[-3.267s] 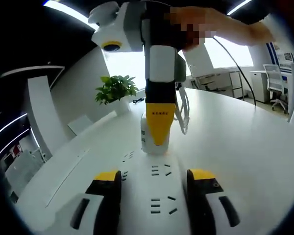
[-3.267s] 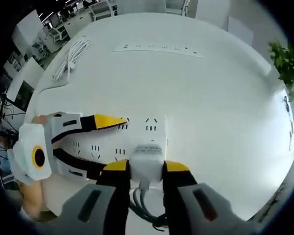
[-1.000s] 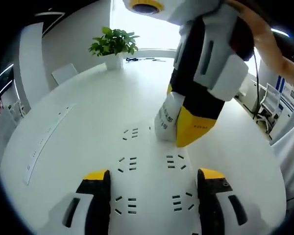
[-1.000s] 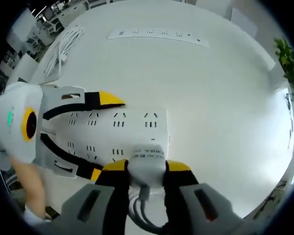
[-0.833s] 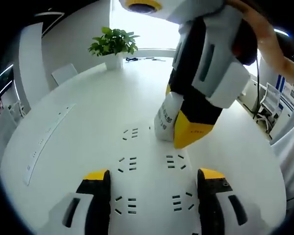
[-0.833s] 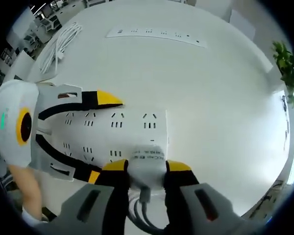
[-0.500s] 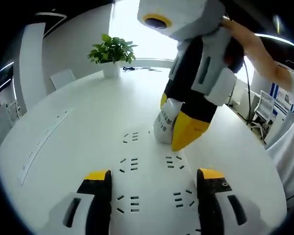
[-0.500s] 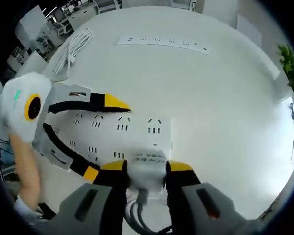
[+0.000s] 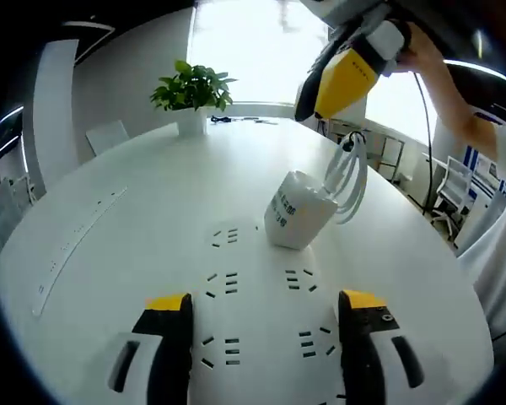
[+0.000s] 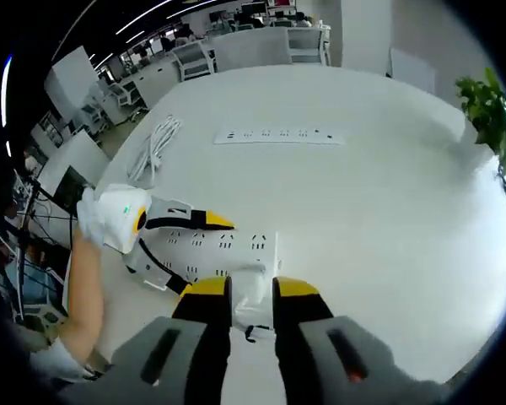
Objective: Straighten the power strip on the desk, plug the charger into it
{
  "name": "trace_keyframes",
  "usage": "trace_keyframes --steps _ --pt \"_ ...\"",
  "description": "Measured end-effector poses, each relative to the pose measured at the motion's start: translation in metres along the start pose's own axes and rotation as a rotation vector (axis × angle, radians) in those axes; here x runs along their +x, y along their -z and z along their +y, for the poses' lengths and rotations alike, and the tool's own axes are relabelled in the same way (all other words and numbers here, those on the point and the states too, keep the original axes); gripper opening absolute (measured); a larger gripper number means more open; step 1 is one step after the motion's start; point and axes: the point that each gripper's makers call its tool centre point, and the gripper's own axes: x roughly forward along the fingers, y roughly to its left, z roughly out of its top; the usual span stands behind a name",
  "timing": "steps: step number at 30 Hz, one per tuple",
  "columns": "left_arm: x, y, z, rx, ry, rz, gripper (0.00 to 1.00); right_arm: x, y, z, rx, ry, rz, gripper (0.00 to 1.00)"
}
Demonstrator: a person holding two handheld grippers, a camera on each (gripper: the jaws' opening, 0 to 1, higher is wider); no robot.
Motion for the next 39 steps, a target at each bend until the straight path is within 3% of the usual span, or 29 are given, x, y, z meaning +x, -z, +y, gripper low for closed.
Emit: trace_keyframes --steps 3,7,10,11,12,15,16,20,23,29,39 --pt "0.0 0.0 0.0 0.001 -0.002 0.001 0.72 0.019 0.01 0.007 -0.078 0.044 0.043 0.15" --pt "0.0 0.0 0.0 0.002 -0.003 -0.005 0.72 0.035 0.012 0.019 -0.075 0.028 0.067 0.2" --pt "-0.001 0.0 0.0 0.003 0.0 -0.011 0.72 0.038 0.003 0.013 -0.129 0.088 0.035 0.19" --pt "-0.001 0.0 0.0 0.002 0.0 -0.011 0.72 0.037 0.008 0.009 -0.117 0.129 0.058 0.21" --pt "-0.001 0.0 0.0 0.002 0.0 -0.011 0.72 0.039 0.006 0.013 -0.102 0.109 0.049 0.22" --pt "-0.001 0.001 0.0 0.003 -0.001 -0.011 0.72 0.047 0.021 0.012 -0.141 0.13 0.107 0.24" --pt "-0.001 0.001 0.0 0.003 -0.001 -0.011 0.72 0.05 0.018 0.01 -0.148 0.137 0.096 0.24" --pt "-0.001 0.0 0.0 0.002 -0.002 -0.013 0.72 0.05 0.018 0.007 -0.032 0.106 0.099 0.24" --pt "0.0 0.0 0.0 0.002 -0.003 -0.011 0.72 0.05 0.019 0.006 -0.003 0.086 0.136 0.23" --pt "0.0 0.0 0.0 0.001 0.002 -0.027 0.72 0.053 0.021 0.009 -0.011 0.124 0.217 0.23" --pt "0.0 0.0 0.0 0.002 0.005 -0.037 0.72 0.059 0.021 0.01 -0.007 0.133 0.238 0.22"
